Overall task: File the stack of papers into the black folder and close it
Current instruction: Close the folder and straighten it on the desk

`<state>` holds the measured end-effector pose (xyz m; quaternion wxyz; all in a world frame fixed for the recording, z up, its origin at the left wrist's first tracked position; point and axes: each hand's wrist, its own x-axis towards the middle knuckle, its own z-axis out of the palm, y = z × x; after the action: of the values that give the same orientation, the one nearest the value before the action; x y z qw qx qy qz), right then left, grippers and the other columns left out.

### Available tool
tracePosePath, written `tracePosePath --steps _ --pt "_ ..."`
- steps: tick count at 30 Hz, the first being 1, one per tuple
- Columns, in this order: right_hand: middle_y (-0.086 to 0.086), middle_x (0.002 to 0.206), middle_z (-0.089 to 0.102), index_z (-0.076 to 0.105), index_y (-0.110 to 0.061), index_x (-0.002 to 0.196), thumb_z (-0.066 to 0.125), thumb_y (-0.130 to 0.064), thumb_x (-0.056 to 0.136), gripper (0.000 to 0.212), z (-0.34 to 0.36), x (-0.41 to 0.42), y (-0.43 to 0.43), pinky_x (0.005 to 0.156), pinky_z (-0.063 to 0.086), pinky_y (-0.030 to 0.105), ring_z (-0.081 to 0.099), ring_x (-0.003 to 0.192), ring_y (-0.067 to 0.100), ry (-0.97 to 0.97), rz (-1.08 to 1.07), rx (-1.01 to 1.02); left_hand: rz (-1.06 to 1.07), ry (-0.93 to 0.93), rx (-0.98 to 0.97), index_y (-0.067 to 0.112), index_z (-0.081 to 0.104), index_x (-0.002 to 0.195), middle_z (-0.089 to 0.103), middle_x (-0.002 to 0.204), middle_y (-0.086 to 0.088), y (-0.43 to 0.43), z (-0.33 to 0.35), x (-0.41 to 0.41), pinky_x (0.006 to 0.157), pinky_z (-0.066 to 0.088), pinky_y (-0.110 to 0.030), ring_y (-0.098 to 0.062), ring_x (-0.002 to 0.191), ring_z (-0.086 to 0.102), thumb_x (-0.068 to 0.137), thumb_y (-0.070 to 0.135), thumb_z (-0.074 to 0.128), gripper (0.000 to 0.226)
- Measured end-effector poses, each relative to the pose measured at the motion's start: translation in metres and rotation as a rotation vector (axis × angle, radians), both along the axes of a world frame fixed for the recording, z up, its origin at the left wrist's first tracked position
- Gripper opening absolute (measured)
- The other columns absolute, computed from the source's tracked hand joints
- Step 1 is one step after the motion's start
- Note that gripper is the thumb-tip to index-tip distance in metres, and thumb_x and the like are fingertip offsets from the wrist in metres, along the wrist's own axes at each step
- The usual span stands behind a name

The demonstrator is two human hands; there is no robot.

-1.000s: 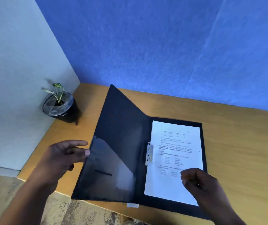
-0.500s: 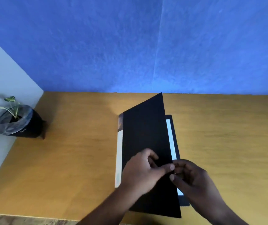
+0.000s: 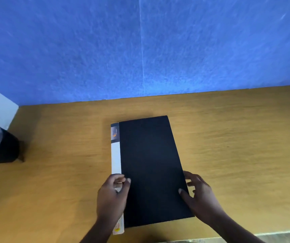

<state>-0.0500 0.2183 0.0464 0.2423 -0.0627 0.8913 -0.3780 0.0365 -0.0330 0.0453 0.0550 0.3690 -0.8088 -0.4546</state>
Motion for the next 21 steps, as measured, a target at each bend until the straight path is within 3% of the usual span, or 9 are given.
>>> tracePosePath --steps 2,4,6,9,13,14,18,21 --pt "-0.012 0.138 0.049 0.042 -0.024 0.145 0.065 -0.038 0.086 0.065 -0.007 0.001 0.0 0.099 0.045 0.028 0.048 0.123 0.008 0.029 0.081 0.12 0.066 -0.073 -0.026 0.023 0.066 0.1 0.071 0.1 0.007 -0.01 -0.009 0.009 0.076 0.052 -0.032 -0.013 0.089 0.067 0.085 0.029 0.074 0.018" --pt "-0.008 0.142 0.043 0.035 -0.022 0.15 0.06 -0.051 0.087 0.074 -0.013 0.002 -0.002 0.106 0.039 0.032 0.039 0.129 0.016 0.06 0.168 0.265 0.13 -0.117 -0.015 0.019 0.065 0.109 0.069 0.108 0.001 -0.017 -0.017 0.015 0.074 0.051 -0.033 -0.017 0.091 0.066 0.085 0.03 0.074 0.028" --pt "-0.007 0.14 0.04 0.029 -0.024 0.152 0.052 -0.063 0.086 0.08 -0.016 0.004 -0.005 0.106 0.036 0.034 0.036 0.127 0.018 0.076 0.222 0.37 0.173 -0.148 0.034 0.018 0.064 0.112 0.069 0.109 0.001 -0.02 -0.02 0.016 0.073 0.053 -0.035 -0.018 0.09 0.067 0.084 0.031 0.074 0.032" --pt "-0.005 0.136 0.039 0.024 -0.025 0.154 0.046 -0.069 0.084 0.085 -0.02 0.007 -0.01 0.103 0.037 0.036 0.037 0.123 0.019 0.091 0.259 0.441 0.203 -0.181 0.121 0.016 0.063 0.113 0.07 0.101 0.003 -0.021 -0.021 0.014 0.054 0.053 -0.026 -0.01 0.077 0.067 0.085 0.03 0.074 0.033" --pt "-0.004 0.133 0.041 0.022 -0.023 0.154 0.044 -0.071 0.082 0.09 -0.026 0.009 -0.013 0.101 0.039 0.036 0.039 0.12 0.019 0.13 0.287 0.486 0.252 -0.169 0.224 0.015 0.067 0.107 0.074 0.096 0.002 -0.022 -0.022 0.008 0.073 0.059 -0.041 -0.017 0.081 0.069 0.084 0.032 0.075 0.031" --pt "-0.004 0.133 0.041 0.023 -0.023 0.154 0.044 -0.072 0.081 0.09 -0.026 0.009 -0.013 0.101 0.04 0.036 0.039 0.12 0.019 0.132 0.286 0.482 0.264 -0.159 0.263 0.016 0.068 0.104 0.075 0.093 0.002 -0.022 -0.021 0.006 0.071 0.059 -0.041 -0.018 0.081 0.07 0.082 0.035 0.076 0.03" --pt "-0.004 0.126 0.047 0.037 -0.02 0.149 0.056 -0.064 0.082 0.082 -0.025 0.004 -0.011 0.097 0.044 0.035 0.046 0.117 0.019 0.098 0.241 0.388 0.226 -0.072 0.469 0.023 0.073 0.095 0.076 0.083 0.004 -0.02 -0.009 -0.005 0.061 0.052 -0.03 -0.018 0.079 0.071 0.078 0.042 0.079 0.026" --pt "0.0 0.121 0.055 0.056 -0.013 0.136 0.065 -0.038 0.089 0.054 -0.021 -0.008 -0.011 0.089 0.049 0.034 0.059 0.103 0.018 0.025 0.079 0.182 0.22 -0.029 0.587 0.019 0.075 0.091 0.078 0.078 0.001 -0.021 0.001 -0.013 0.059 0.054 -0.031 -0.02 0.074 0.073 0.083 0.036 0.076 0.019"
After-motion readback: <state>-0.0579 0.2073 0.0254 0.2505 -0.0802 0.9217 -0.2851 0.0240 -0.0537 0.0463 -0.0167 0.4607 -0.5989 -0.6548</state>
